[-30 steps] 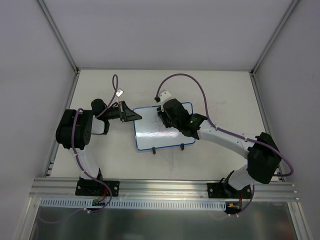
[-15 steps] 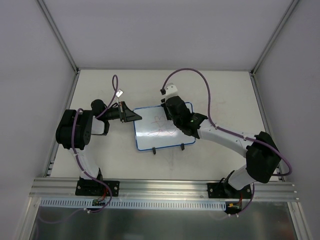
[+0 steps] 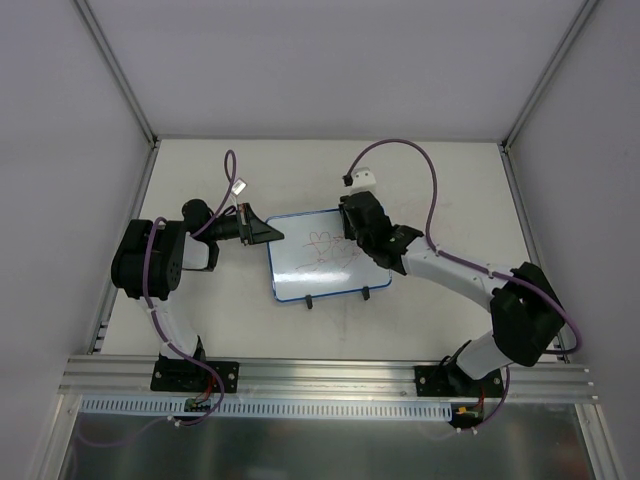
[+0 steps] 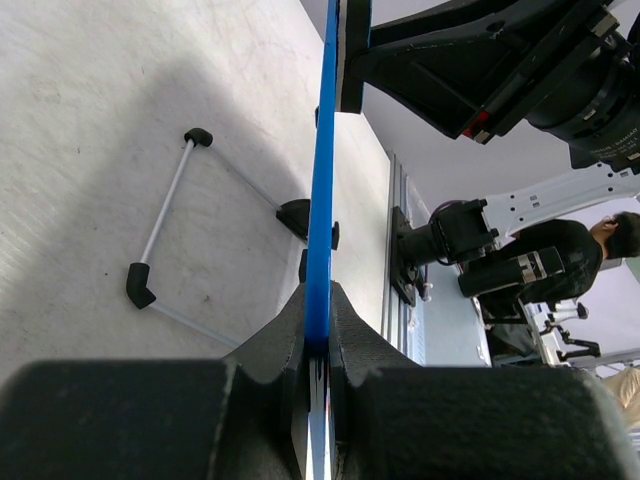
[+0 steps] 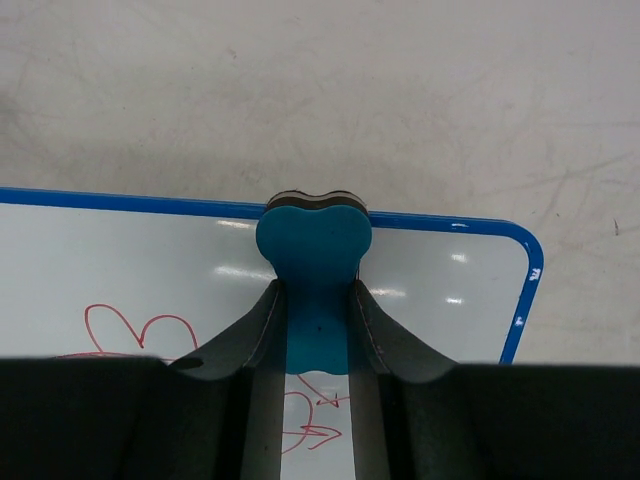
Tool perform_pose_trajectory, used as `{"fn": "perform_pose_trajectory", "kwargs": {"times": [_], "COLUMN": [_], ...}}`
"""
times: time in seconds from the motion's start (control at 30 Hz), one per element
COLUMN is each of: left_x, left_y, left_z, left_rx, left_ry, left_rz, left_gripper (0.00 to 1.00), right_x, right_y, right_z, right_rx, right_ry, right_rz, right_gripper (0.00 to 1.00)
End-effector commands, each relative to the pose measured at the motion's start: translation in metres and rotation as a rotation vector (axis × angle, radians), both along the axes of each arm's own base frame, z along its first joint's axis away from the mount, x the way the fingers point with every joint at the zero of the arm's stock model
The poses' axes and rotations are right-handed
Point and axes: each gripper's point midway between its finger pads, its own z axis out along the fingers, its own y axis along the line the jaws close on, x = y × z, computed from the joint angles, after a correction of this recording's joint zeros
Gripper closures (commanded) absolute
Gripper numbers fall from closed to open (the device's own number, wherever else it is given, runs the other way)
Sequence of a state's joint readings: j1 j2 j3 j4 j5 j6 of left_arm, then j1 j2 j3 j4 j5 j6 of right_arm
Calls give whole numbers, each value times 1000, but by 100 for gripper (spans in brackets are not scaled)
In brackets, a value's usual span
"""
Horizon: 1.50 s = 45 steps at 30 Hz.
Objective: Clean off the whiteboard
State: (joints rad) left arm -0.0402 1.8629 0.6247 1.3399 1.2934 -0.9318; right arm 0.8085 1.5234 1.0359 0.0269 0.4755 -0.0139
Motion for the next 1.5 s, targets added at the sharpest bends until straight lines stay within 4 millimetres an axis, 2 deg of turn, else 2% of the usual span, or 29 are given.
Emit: {"fn": "perform_pose_trajectory", "kwargs": {"times": [0.0, 0.17, 0.3, 0.53, 0.83, 1.07, 1.23, 1.27, 1.47], "left_x": [-9, -10, -10, -10, -10, -9, -10, -10, -10], "left_y": [-4, -5, -5, -5, -6, -5, -6, -6, -6], "left_z": [34, 33, 33, 34, 34, 34, 35, 34, 35], "left_rx": [-3, -2, -2, 0, -1, -1, -1, -1, -1], "left_ry": [-395, -396, -402, -412, -413, -412, -410, -409, -409], "left_rz": [-45, -46, -49, -53, -55, -53, -57, -58, -58], "left_gripper": [100, 100, 100, 100, 100, 100, 100, 100, 100], "right_x": [7, 5, 0, -3, -15, -10, -7, -4, -9], "right_y": [-8, -16, -35, -74, -94, -78, -50, -44, -6], "right_z": [6, 1, -12, -17, -37, -36, -26, -19, -10], "right_rx": [62, 79, 97, 131, 140, 164, 132, 135, 92], "right_ry": [12, 23, 50, 50, 80, 80, 61, 49, 40], "right_rz": [-60, -103, -162, -265, -332, -264, -152, -136, 18], "right_gripper": [100, 100, 100, 100, 100, 100, 100, 100, 100]}}
